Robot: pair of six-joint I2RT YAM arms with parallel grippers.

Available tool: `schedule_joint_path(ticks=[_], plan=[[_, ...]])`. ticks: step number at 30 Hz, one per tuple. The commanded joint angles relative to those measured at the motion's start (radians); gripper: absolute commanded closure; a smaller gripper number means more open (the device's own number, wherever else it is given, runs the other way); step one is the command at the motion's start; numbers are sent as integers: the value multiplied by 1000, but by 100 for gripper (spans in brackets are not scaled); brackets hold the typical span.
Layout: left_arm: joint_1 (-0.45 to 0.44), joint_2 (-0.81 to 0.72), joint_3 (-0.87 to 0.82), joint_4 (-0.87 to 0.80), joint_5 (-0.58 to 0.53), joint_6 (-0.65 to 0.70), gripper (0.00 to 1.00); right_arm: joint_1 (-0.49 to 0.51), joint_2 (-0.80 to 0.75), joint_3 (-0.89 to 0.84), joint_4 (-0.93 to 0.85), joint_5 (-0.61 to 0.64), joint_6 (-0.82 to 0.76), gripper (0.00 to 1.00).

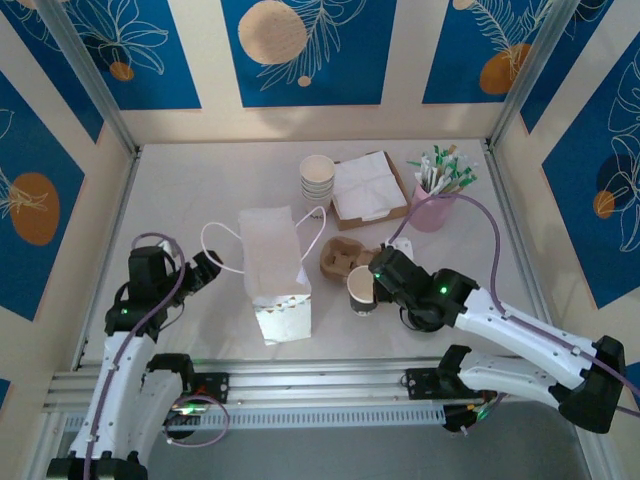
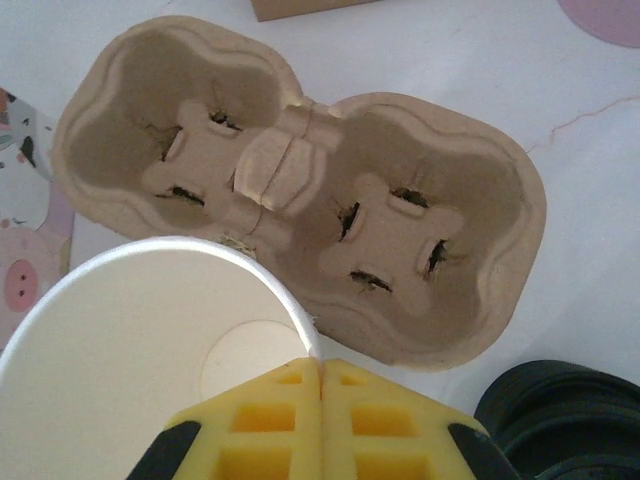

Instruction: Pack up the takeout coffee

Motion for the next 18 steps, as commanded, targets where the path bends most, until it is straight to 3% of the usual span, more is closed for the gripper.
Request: schedule_joint_path(ticks=[1, 9, 18], plan=[[11, 3, -17, 33, 52, -14, 8, -14, -3, 17, -11, 76, 3, 100], [11, 25, -14, 19, 66, -18, 8, -48, -25, 13, 4, -4, -9, 100], [11, 22, -24, -6, 99, -15, 8, 15, -70, -46, 86, -153, 1, 100]])
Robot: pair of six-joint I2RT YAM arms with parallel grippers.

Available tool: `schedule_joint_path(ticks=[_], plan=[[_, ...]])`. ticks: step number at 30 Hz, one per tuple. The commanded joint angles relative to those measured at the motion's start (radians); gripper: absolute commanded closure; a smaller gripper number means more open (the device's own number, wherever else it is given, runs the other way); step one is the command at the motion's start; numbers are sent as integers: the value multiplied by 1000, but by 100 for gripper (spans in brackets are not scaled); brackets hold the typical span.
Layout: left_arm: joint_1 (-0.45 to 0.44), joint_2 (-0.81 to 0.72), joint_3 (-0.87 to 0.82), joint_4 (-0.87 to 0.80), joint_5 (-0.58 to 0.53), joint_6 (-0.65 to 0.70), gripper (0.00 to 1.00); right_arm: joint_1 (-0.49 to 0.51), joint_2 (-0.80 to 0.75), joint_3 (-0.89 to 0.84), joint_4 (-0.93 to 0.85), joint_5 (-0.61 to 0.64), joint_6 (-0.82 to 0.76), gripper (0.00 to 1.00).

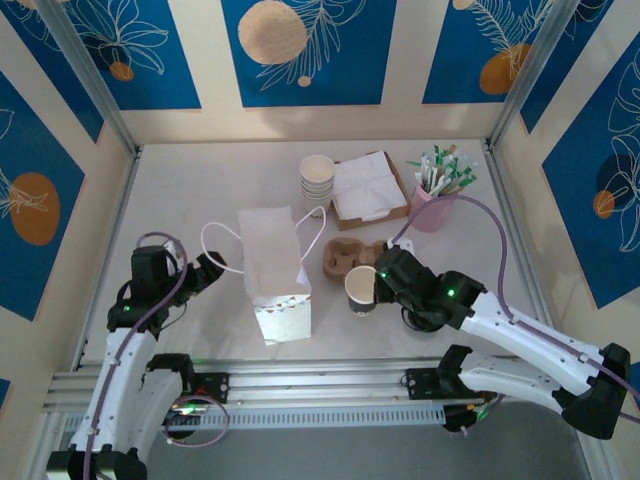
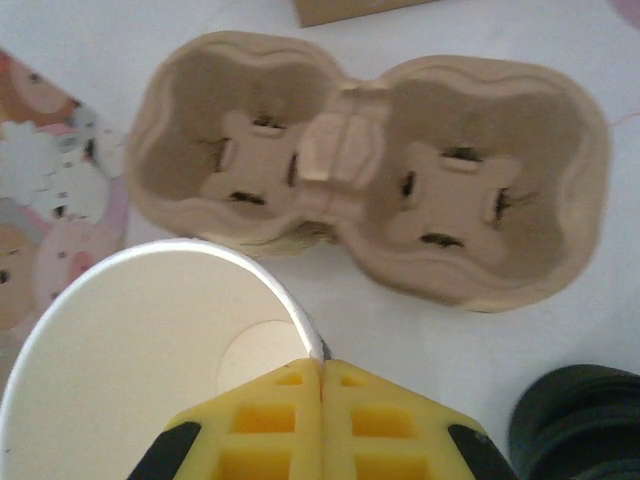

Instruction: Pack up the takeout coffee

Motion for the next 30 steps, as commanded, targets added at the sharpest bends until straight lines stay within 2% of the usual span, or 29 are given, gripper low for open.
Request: schedule_joint_path(ticks=[1, 18, 24, 30], plan=[[11, -5, -13, -20, 40, -6, 8, 16, -6, -39, 50, -58, 16, 100], [11, -10, -43, 3, 58, -3, 8, 32, 30, -94, 51, -13, 57, 99], [11, -1, -45, 12, 55, -3, 8, 41, 36, -93, 28, -1, 62, 87], [11, 3, -41, 20, 57, 5, 8, 42, 28, -50, -22, -13, 69, 63]])
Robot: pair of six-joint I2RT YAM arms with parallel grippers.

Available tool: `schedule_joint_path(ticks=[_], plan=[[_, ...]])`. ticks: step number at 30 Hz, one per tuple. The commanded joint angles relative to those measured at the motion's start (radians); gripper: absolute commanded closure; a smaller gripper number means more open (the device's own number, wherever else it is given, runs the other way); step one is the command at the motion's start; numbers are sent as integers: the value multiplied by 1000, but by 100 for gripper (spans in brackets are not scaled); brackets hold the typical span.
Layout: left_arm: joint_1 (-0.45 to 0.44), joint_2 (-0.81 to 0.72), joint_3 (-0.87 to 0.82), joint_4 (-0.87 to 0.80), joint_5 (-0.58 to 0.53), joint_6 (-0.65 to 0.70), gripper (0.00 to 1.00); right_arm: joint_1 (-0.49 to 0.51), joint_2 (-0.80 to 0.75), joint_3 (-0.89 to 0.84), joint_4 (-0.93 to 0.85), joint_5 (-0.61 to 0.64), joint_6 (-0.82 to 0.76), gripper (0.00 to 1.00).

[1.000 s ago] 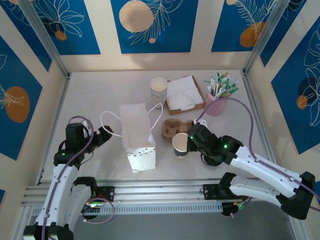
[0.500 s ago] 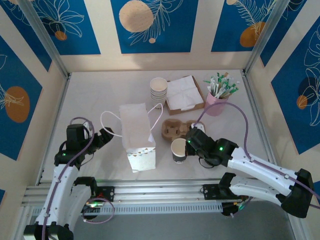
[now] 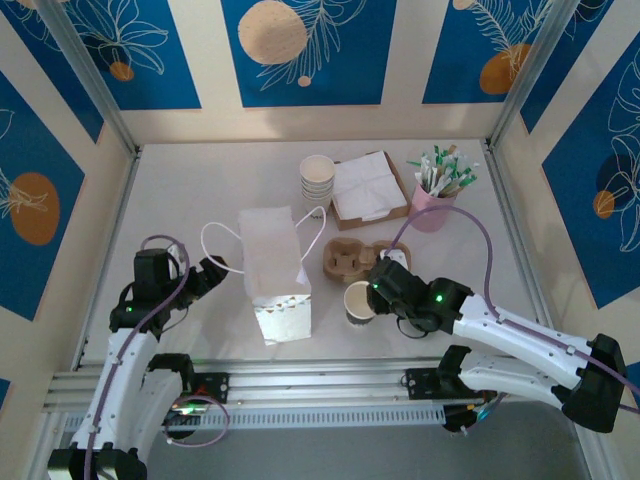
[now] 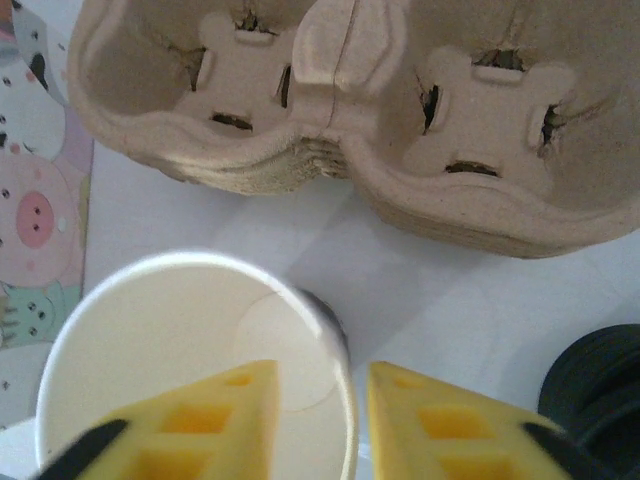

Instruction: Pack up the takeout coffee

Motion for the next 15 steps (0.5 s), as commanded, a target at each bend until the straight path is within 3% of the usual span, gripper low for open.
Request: schedule_joint_path(ticks=[1, 8, 15], plan=[[11, 5, -7, 16, 20, 6, 8, 6, -8, 47, -61, 9, 24, 61], [11, 14, -4, 18, 18, 8, 8, -40, -26, 170, -296, 79, 151, 50], [11, 20, -9, 21, 11, 4, 8, -273, -41, 196, -469, -46, 254, 37]])
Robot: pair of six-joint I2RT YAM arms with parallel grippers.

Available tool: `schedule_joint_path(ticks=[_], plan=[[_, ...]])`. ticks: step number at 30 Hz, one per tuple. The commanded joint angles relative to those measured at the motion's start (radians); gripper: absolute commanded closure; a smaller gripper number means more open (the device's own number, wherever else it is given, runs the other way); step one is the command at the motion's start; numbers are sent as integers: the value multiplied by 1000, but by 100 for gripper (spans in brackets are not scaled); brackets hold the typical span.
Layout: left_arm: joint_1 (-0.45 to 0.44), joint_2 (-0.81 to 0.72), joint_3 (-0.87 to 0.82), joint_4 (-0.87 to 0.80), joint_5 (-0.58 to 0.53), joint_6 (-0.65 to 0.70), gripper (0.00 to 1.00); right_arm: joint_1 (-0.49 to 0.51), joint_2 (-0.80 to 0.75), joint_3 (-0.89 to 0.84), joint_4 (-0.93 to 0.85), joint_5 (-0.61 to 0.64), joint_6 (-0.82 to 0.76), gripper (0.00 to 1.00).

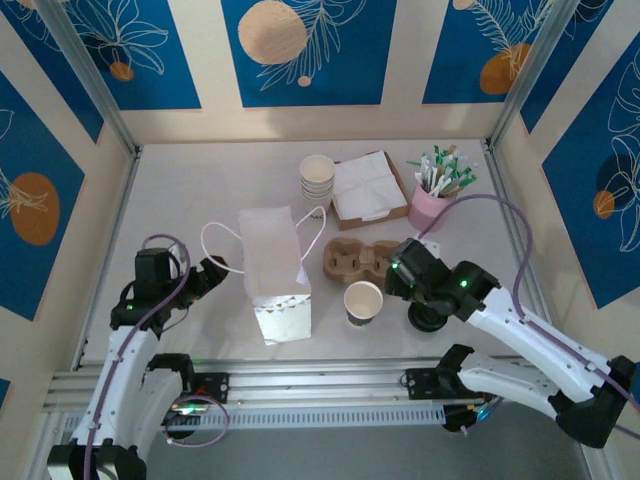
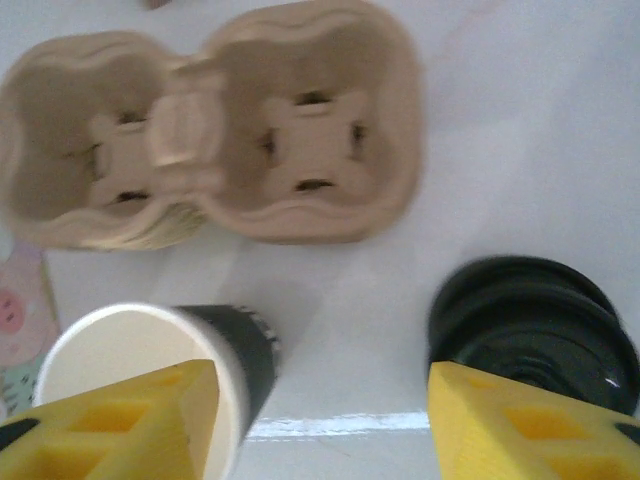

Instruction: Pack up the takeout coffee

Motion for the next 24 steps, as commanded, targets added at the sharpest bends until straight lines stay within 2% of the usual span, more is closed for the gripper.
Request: schedule_joint_path(ticks=[1, 3, 5, 9, 24], plan=[[11, 0, -10, 20, 5, 2, 8, -109, -5, -7, -151, -77, 93, 35], [11, 2, -10, 21, -2, 0, 8, -175, -7, -36, -165, -111, 106, 33], [11, 5, -10, 21, -2, 0, 8, -216, -11, -66, -164, -131, 113, 26], [11, 8, -10, 16, -2, -4, 8, -248, -5, -107, -145, -156, 133, 18], [11, 7, -4, 7, -10, -1, 8, -289, 69, -178, -92, -168, 170, 16]])
